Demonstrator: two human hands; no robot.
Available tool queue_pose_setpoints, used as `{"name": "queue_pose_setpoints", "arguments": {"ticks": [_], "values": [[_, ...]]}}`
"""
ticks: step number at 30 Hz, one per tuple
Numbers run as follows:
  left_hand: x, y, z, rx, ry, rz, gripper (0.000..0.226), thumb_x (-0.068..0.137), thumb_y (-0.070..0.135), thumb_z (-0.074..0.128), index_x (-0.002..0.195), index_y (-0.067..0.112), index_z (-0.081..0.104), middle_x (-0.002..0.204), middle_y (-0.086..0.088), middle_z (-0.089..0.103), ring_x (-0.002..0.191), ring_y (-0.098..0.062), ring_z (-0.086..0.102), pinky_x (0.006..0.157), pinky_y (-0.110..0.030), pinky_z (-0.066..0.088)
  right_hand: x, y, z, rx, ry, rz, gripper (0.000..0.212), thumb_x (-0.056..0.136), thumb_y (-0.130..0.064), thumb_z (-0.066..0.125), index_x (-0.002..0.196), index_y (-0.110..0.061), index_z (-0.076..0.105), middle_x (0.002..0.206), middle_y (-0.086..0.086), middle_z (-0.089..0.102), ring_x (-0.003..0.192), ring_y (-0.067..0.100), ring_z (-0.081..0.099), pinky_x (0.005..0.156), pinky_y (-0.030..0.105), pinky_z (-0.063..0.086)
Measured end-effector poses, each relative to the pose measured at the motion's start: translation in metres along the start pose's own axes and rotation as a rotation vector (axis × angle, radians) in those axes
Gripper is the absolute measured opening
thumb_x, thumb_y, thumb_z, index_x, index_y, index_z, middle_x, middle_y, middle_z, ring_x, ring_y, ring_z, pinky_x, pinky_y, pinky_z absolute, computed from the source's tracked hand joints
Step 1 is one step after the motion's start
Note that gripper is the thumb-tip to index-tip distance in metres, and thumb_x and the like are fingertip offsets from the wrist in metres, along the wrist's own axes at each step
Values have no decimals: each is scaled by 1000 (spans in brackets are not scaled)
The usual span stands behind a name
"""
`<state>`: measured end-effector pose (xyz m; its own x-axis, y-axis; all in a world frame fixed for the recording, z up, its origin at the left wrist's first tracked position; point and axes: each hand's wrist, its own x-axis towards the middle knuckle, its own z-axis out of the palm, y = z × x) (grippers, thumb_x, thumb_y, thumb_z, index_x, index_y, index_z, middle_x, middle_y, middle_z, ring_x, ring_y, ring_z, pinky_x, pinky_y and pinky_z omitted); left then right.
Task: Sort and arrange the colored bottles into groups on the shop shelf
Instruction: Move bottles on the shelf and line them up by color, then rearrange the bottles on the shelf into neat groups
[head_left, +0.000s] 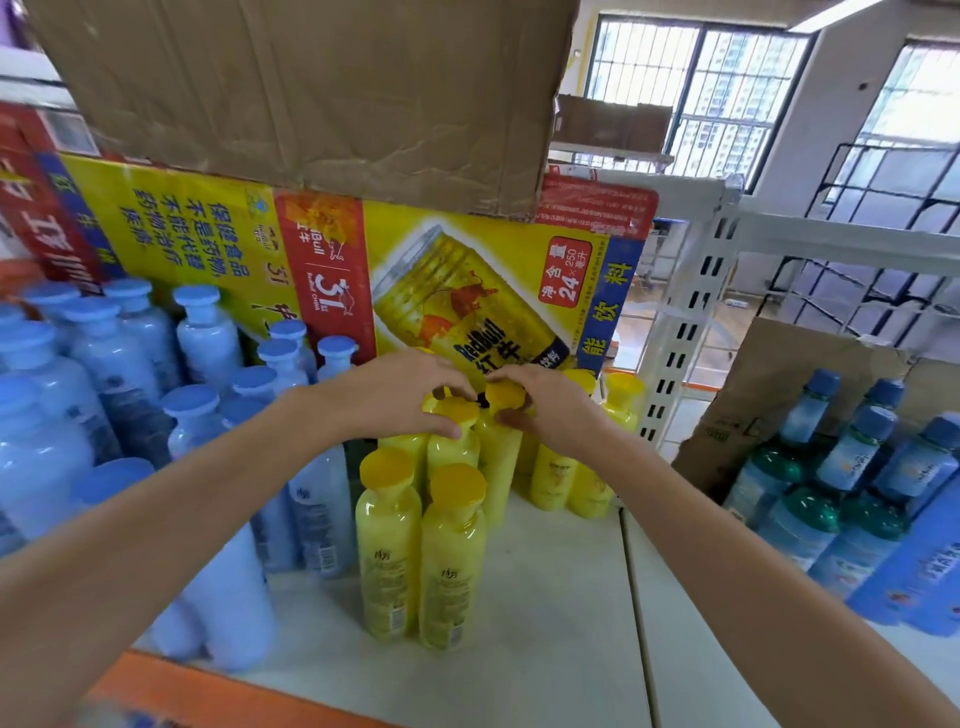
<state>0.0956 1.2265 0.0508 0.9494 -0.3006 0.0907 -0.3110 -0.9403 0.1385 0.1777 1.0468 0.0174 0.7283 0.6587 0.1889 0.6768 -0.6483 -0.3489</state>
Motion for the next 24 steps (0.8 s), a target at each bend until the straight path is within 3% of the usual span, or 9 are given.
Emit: {"name": "queue_pose_setpoints", "arguments": {"ticks": [5,15,18,24], "values": [[8,5,2,164,-65,11,49,85,44,57,130,32,45,134,7,48,123,-14,42,95,-28,35,-2,1,-1,-12,94,36,46,79,-27,71,122,-25,56,124,2,57,114,20,52,93,32,41],[36,21,-2,75,-50,50,41,88,32,57,128,28,47,131,4,46,123,-17,40,98,-32,33,-34,16,-25,-34,206,98,41,78,-26,71,117,-26,60,118,-1,61,99,15,54,81,25,42],[48,33,-4,66,-54,100,40,88,31,58,127,30,46,131,6,45,123,-15,38,99,-32,31,-50,26,-31,-28,229,155,41,79,-27,70,118,-25,60,121,1,60,105,20,55,87,30,43],[71,58,8,-42,-147,218,38,87,18,61,122,27,50,121,5,50,104,-11,46,85,-26,36,-74,44,-30,22,324,265,42,79,-28,70,119,-23,60,115,2,62,100,19,56,84,29,44]]}}
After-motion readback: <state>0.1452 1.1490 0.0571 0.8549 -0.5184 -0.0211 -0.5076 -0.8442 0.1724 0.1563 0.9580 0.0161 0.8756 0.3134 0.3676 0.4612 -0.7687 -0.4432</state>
